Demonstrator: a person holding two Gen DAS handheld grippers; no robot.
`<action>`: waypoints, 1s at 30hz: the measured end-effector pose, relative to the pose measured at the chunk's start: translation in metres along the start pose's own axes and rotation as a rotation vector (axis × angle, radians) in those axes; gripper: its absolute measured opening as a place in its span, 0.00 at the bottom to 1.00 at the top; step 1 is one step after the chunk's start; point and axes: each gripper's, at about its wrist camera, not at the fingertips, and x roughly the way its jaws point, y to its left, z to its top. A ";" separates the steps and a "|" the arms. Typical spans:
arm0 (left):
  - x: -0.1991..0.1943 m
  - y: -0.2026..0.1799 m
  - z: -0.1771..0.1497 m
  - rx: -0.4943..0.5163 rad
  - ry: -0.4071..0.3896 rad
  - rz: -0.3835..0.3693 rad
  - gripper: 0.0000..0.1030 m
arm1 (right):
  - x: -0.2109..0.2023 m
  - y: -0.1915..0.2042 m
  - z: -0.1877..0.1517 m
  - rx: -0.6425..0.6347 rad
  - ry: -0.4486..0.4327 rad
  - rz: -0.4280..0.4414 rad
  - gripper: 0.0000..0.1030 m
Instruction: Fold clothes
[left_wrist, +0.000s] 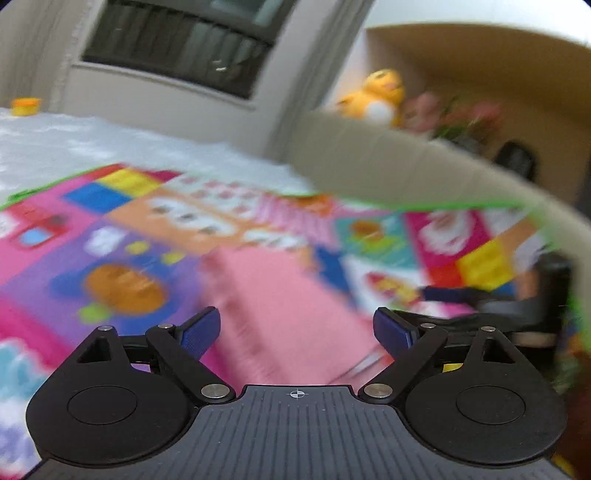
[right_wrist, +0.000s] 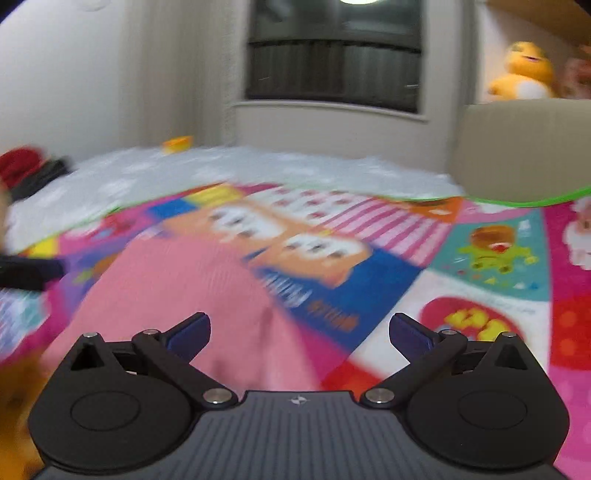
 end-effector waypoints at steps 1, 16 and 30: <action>0.012 0.002 0.001 -0.020 0.018 -0.032 0.90 | 0.012 -0.001 0.004 0.013 0.017 -0.010 1.00; -0.022 -0.034 -0.057 0.009 -0.025 0.267 0.95 | -0.053 -0.018 -0.054 0.121 0.062 0.081 1.00; -0.059 -0.133 -0.160 0.207 -0.054 0.584 1.00 | -0.154 0.000 -0.145 0.000 -0.080 -0.036 1.00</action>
